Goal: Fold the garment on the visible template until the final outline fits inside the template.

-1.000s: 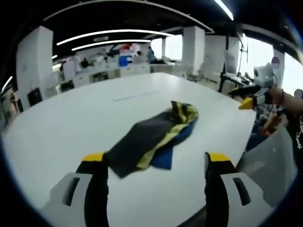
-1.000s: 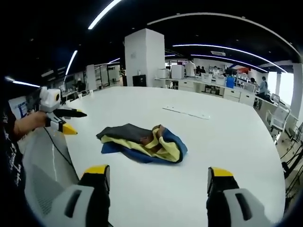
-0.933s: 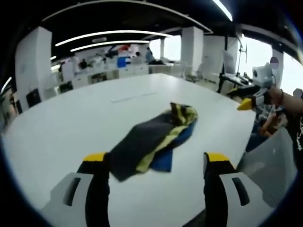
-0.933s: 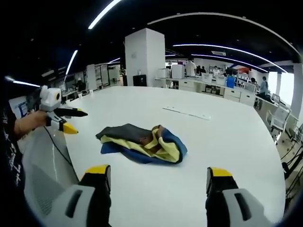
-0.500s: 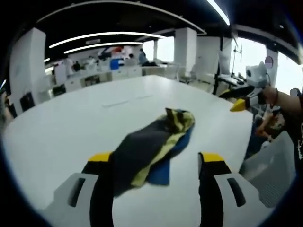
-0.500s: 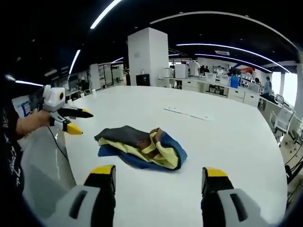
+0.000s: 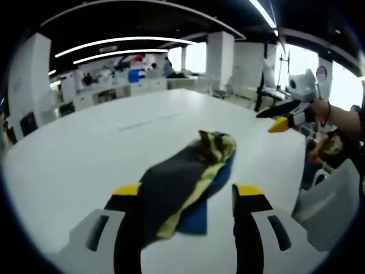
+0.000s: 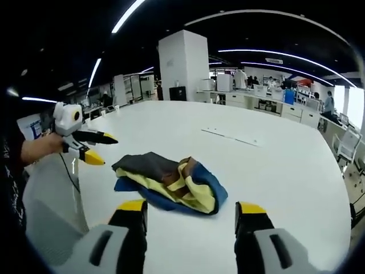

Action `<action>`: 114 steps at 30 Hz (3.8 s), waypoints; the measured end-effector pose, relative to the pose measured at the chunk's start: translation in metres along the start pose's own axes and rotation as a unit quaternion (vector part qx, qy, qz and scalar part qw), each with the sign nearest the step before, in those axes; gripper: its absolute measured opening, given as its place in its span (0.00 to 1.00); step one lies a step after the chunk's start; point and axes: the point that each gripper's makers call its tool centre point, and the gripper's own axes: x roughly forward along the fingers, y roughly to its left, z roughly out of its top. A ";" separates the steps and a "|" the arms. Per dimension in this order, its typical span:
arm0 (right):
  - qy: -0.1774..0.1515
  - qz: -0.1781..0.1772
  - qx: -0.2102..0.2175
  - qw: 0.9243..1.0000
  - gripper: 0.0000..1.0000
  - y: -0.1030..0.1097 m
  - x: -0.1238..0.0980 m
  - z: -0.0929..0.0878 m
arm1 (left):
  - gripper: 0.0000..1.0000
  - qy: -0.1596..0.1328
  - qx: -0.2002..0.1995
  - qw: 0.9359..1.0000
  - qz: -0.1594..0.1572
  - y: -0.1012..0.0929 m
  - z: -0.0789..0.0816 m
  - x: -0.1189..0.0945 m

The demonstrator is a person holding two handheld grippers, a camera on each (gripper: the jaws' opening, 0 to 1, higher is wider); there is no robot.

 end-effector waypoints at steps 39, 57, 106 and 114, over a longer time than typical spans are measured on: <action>0.028 0.023 -0.008 0.999 0.31 -0.040 0.078 0.000 | 0.42 0.039 0.024 0.997 -0.062 -0.020 -0.005 0.107; 0.053 0.032 -0.013 0.998 0.13 -0.038 0.100 -0.015 | 0.28 0.065 0.056 0.995 -0.048 -0.016 -0.015 0.131; 0.047 -0.090 -0.008 0.995 0.00 -0.110 0.087 0.019 | 0.00 -0.031 0.027 0.998 0.057 0.082 0.065 0.073; 0.050 -0.099 0.007 0.994 0.00 -0.124 0.102 0.024 | 0.00 -0.022 0.016 0.996 0.086 0.117 0.059 0.072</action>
